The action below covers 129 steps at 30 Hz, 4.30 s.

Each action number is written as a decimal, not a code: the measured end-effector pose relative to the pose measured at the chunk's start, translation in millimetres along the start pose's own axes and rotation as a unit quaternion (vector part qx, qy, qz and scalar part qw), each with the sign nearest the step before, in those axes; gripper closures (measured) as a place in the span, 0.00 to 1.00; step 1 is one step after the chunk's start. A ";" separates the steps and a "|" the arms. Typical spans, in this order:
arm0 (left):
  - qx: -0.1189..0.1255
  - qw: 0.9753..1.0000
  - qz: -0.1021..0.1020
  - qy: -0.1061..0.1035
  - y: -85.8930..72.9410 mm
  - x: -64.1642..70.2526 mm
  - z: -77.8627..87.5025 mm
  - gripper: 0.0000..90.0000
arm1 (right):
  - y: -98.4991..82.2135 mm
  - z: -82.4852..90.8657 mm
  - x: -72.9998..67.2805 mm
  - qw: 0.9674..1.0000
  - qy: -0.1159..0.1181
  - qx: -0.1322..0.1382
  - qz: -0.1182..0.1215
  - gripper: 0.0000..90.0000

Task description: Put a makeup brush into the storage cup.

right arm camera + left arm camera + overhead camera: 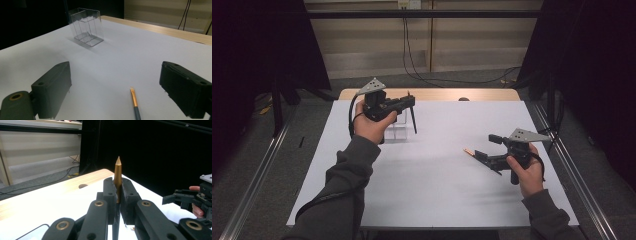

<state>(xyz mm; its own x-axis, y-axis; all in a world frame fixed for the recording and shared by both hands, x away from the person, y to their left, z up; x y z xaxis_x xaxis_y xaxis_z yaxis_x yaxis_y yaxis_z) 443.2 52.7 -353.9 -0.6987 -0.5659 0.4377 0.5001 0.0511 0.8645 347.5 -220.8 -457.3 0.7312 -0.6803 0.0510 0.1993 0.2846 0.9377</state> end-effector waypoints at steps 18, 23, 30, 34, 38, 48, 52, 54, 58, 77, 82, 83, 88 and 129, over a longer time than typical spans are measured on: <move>0.004 1.000 0.000 0.012 11.7 -12.7 6.9 0.93 | -1.5 0.3 0.1 1.000 -0.001 -0.006 -0.003 0.11; 0.006 1.000 0.003 0.022 14.6 -14.2 7.6 0.93 | -1.4 0.5 -0.5 1.000 -0.001 -0.004 -0.002 0.11; 0.005 1.000 0.001 0.022 19.2 -15.6 8.6 0.93 | 1.0 1.8 -1.2 1.000 -0.003 0.006 0.006 0.11; 0.006 1.000 0.001 0.021 23.2 -16.9 9.8 0.93 | 1.1 2.4 -0.9 1.000 -0.002 0.008 0.008 0.11; 0.007 0.999 0.000 0.033 26.7 -19.6 10.7 0.93 | 0.7 2.3 -0.7 1.000 -0.002 0.008 0.009 0.11; 0.012 0.999 0.000 0.044 35.8 -25.3 14.1 0.93 | 1.2 2.9 -0.3 1.000 -0.005 0.009 0.008 0.11; 0.013 0.999 -0.001 0.047 40.0 -27.2 16.6 0.93 | 1.6 2.8 -0.4 1.000 -0.005 0.009 0.007 0.11; 0.015 0.999 -0.002 0.049 41.2 -28.8 17.0 0.93 | 1.7 3.2 0.0 1.000 -0.005 0.009 0.009 0.11; 0.015 0.998 -0.004 0.055 42.5 -31.5 18.6 0.93 | 2.3 3.5 0.3 1.000 -0.005 0.012 0.008 0.11; 0.018 0.997 0.002 0.079 41.8 -49.9 20.2 0.93 | 1.9 3.0 -0.6 1.000 -0.002 0.010 0.009 0.11; 0.017 0.996 0.007 0.085 37.2 -55.5 16.3 0.93 | 1.8 3.2 -0.2 1.000 -0.003 0.010 0.010 0.11; 0.014 0.996 0.004 0.089 35.8 -57.4 15.8 0.93 | 1.8 3.3 -0.2 1.000 -0.003 0.010 0.011 0.11; 0.014 0.996 0.011 0.088 30.8 -62.5 11.0 0.93 | 2.0 3.3 -0.5 1.000 -0.001 0.010 0.011 0.11; -0.011 0.994 0.012 0.104 10.9 -77.9 -6.7 0.93 | 2.6 6.6 1.3 1.000 -0.001 0.013 0.012 0.11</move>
<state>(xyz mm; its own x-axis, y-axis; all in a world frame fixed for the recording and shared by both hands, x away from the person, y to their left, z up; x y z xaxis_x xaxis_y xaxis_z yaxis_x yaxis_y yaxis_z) 506.5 91.8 -380.2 -0.5667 -0.7228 0.3954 0.5282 0.0496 0.8477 344.7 -225.4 -452.6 0.7337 -0.6754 0.0741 0.1653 0.2833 0.9447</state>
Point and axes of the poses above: each handheld gripper's, and its own axes: z roughly backward along the jaws, y roughly out of its top, x roughly to its right, the point moved 8 cm from there along -z, roughly forward along the jaws, and after that the axes turned 13 degrees about z, right-handed, at the moved point
